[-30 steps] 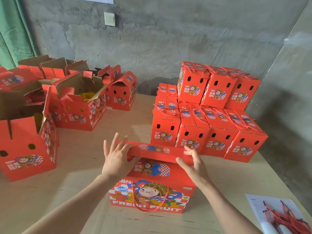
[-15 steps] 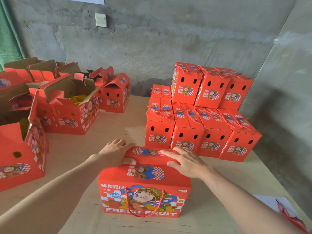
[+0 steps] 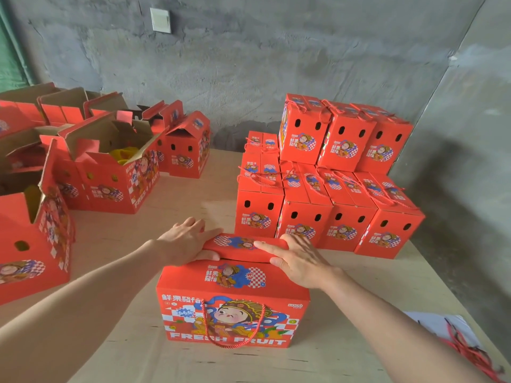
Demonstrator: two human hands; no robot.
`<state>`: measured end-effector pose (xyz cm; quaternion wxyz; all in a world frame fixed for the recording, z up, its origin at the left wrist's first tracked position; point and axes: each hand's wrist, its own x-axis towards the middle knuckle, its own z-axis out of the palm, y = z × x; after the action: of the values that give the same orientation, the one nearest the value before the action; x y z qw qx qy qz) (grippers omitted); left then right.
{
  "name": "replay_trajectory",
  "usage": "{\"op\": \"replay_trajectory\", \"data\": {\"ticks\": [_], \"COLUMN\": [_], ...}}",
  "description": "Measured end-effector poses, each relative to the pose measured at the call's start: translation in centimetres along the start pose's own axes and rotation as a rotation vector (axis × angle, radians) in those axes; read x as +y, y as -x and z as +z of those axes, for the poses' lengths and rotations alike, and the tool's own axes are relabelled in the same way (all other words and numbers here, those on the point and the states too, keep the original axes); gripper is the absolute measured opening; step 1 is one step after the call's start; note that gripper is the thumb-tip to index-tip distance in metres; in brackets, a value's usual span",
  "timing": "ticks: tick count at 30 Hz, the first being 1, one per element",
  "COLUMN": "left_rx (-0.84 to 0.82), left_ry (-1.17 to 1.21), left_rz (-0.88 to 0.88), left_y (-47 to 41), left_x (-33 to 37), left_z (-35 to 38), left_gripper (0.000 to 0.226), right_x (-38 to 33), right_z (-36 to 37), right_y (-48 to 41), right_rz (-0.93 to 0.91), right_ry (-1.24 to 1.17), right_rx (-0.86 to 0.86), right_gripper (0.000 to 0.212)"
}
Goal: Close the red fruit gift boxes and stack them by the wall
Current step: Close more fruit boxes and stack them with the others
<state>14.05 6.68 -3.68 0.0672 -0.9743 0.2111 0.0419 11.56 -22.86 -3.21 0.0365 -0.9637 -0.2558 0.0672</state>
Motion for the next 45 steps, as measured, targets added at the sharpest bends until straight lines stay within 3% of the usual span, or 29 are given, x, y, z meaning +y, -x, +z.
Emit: {"op": "replay_trajectory", "data": {"ticks": [5,10,16,21,23,27,33,38,45], "left_rx": [-0.033,-0.067,-0.141,-0.144,-0.107,0.046,-0.083,-0.034,-0.027], "left_ry": [0.125,0.193,0.167,0.140,0.279,0.670,0.490,0.387,0.437], "left_rz": [-0.043,-0.045,-0.021,-0.035,-0.063,-0.170,-0.102,-0.027,0.009], "left_y": [0.1,0.1,-0.3,-0.2,0.0,1.0,2.2,2.3,1.9], "left_x": [0.0,0.0,-0.1,0.4,0.2,-1.7,-3.1,-3.5,-3.8], "left_z": [0.2,0.3,0.1,0.1,0.0,0.9,1.7,2.2,2.8], "left_gripper": [0.126,0.121,0.105,0.101,0.092,0.051,0.065,0.077,0.068], "right_x": [0.1,0.1,-0.3,-3.3,-3.5,-3.0,-2.8,-2.5,-2.3], "right_z": [-0.1,0.1,-1.0,-0.2,0.0,0.3,0.0,0.2,0.4], "right_y": [-0.1,0.0,-0.5,-2.2,-2.4,-2.3,-2.6,-2.5,-2.4], "right_rz": [0.001,0.002,0.023,0.036,0.038,0.035,0.015,-0.011,-0.006], "right_ry": [0.012,0.030,0.041,0.019,0.016,0.023,0.058,0.069,0.013], "right_rx": [-0.031,-0.023,-0.141,-0.070,-0.055,-0.050,-0.077,-0.040,-0.061], "right_gripper": [0.044,0.044,0.046,0.048,0.047,0.045,0.045,0.045,0.044]}}
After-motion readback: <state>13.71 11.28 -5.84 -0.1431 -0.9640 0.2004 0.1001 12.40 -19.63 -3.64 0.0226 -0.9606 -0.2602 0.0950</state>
